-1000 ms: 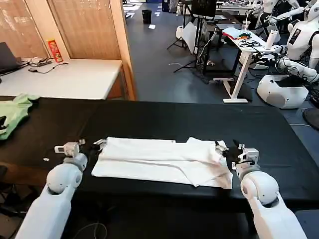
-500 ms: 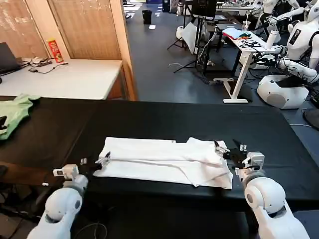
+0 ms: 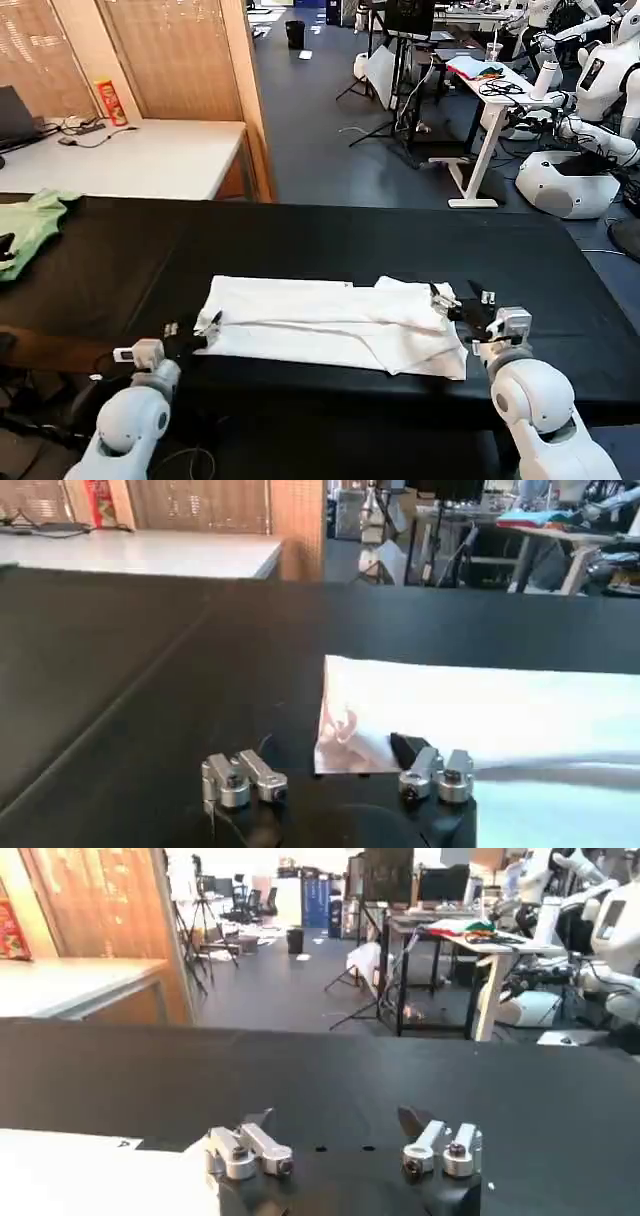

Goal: Fold and organize the clothes.

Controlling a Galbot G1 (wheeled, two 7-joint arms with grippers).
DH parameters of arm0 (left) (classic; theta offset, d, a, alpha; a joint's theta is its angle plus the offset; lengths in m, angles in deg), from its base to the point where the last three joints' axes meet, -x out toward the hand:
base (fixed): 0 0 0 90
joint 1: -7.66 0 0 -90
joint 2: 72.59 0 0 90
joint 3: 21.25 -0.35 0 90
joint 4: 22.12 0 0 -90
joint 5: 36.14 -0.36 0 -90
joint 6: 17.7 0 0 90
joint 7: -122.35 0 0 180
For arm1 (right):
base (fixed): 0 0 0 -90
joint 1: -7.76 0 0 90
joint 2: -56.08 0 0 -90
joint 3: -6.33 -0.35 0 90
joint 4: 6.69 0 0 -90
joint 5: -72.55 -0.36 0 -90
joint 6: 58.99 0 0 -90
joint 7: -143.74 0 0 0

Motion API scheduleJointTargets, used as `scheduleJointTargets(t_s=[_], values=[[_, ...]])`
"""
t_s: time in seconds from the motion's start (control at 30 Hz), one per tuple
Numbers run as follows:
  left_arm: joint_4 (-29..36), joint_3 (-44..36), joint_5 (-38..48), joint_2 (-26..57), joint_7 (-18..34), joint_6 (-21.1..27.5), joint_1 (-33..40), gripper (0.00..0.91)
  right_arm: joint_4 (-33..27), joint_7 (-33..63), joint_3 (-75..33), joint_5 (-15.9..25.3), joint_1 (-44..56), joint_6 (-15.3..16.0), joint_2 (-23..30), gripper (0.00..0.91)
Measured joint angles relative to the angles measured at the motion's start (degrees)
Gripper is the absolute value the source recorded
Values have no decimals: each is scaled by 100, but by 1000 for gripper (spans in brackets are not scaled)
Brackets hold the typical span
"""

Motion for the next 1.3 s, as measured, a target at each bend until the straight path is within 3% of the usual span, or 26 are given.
scheduleJointTargets(t_s=[0.27, 0.3, 0.4, 0.43, 0.77, 1.07, 1.3], values=[[108, -1, -194, 47, -182, 155, -99, 458, 71, -61, -42, 40, 54, -28, 38, 878], [115, -2, -176, 62, -226, 198, -99, 302, 83, -69, -46, 40, 54, -28, 38, 878], [136, 18, -33, 67, -264, 328, -60, 117, 116, -74, -55, 41, 51, -29, 34, 878], [152, 36, 56, 69, -264, 387, -44, 0, 126, -74, -59, 41, 51, -28, 32, 878], [241, 336, -638, 521, -421, 274, -56, 0, 199, -70, -120, 40, 76, -22, 90, 878], [28, 887, -1817, 1550, -304, -315, -303, 0, 222, -72, -91, 190, 195, -36, 244, 878], [554, 677, -1833, 1381, -206, -268, -498, 0, 328, -58, -113, 277, 312, -32, 292, 878]])
